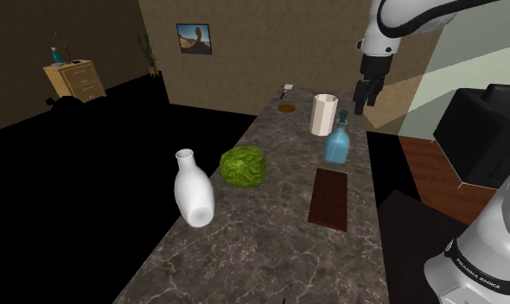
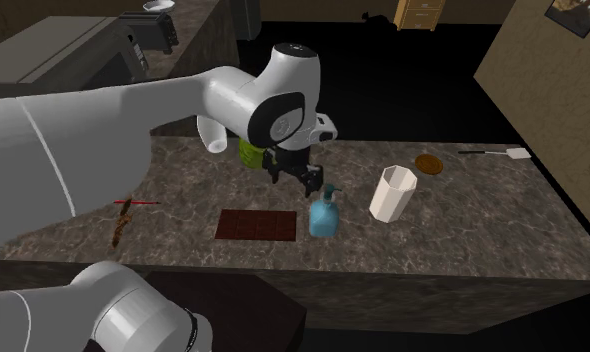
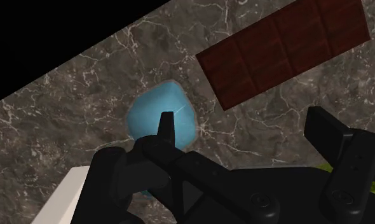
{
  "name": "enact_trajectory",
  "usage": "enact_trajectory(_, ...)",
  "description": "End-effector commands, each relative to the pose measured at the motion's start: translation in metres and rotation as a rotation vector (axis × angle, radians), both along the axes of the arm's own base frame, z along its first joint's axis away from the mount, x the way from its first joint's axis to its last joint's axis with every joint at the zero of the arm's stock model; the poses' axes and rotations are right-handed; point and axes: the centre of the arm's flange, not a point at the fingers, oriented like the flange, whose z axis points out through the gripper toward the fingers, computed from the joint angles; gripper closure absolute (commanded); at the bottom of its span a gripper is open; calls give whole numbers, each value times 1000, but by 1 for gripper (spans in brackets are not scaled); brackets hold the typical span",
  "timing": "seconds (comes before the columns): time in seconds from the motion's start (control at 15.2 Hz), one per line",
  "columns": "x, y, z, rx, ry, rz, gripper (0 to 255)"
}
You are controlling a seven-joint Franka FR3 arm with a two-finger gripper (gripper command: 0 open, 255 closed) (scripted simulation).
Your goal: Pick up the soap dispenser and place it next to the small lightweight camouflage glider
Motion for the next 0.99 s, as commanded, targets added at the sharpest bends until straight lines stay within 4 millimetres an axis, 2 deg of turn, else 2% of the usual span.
enact_trajectory(0.0,18,-14,-12,-13,-10,7,0)
enact_trajectory(0.46,76,-59,-40,-49,-41,27,0)
enact_trajectory(0.92,76,-61,-77,-49,-41,27,0)
